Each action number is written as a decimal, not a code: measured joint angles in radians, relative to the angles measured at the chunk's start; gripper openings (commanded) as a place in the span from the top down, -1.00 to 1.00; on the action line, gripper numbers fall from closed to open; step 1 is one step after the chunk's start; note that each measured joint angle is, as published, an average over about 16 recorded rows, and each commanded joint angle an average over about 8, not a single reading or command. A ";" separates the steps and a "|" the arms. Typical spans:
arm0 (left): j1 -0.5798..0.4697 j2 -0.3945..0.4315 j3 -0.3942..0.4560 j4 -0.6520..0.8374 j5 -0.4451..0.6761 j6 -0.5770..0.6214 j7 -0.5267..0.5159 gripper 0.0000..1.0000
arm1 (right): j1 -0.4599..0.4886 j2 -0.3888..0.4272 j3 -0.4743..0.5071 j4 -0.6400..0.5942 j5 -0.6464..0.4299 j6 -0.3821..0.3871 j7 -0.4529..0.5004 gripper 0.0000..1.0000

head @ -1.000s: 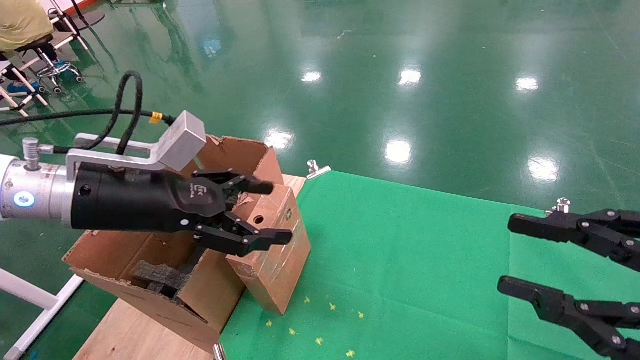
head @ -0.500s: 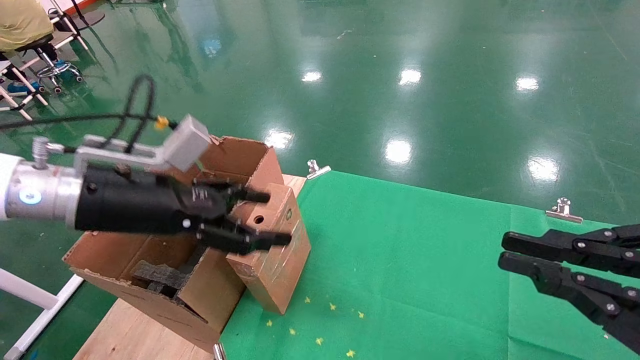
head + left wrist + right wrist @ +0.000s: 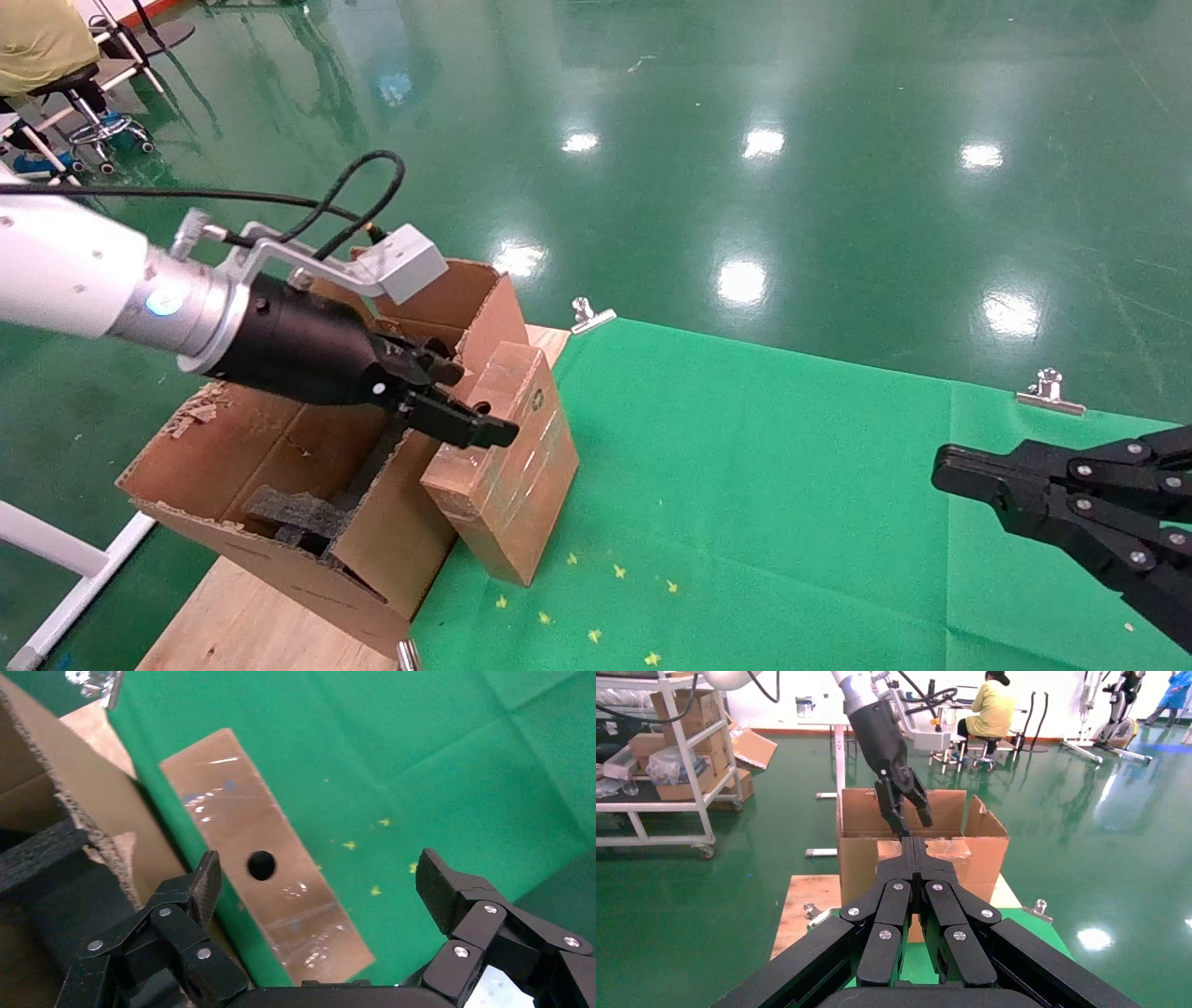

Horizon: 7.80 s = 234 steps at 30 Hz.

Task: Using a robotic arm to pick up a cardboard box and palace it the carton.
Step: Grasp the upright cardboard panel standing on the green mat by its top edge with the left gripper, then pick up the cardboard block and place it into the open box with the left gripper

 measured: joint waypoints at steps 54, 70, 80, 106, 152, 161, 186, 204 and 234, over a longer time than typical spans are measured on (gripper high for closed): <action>-0.034 0.112 0.143 0.102 0.124 -0.033 -0.098 1.00 | 0.000 0.000 0.000 0.000 0.000 0.000 0.000 -1.00; -0.187 0.092 0.061 0.092 0.049 -0.044 0.016 1.00 | 0.000 0.000 0.000 0.000 0.000 0.000 0.000 -1.00; -0.399 0.041 0.008 0.238 0.126 -0.060 0.168 1.00 | 0.000 0.000 0.000 0.000 0.000 0.000 0.000 -1.00; -0.276 -0.130 0.034 0.648 0.218 -0.222 0.448 1.00 | 0.000 0.000 -0.001 0.000 0.001 0.000 -0.001 -1.00; -0.101 0.041 0.040 1.170 0.185 -0.470 0.694 1.00 | 0.000 0.000 -0.001 0.000 0.001 0.001 -0.001 -1.00; -0.069 0.083 0.036 1.226 0.179 -0.518 0.720 1.00 | 0.000 0.001 -0.001 0.000 0.001 0.001 -0.001 -1.00; -0.002 0.137 0.020 1.293 0.154 -0.629 0.724 -1.00 | 0.000 0.001 -0.002 -0.001 0.001 0.001 -0.001 -1.00; -0.021 0.138 0.027 1.290 0.164 -0.623 0.715 -1.00 | 0.000 0.001 -0.002 -0.001 0.001 0.001 -0.001 -1.00; -0.248 0.099 -0.029 1.100 0.064 -0.329 0.693 -1.00 | 0.000 0.001 -0.002 -0.001 0.002 0.001 -0.001 -1.00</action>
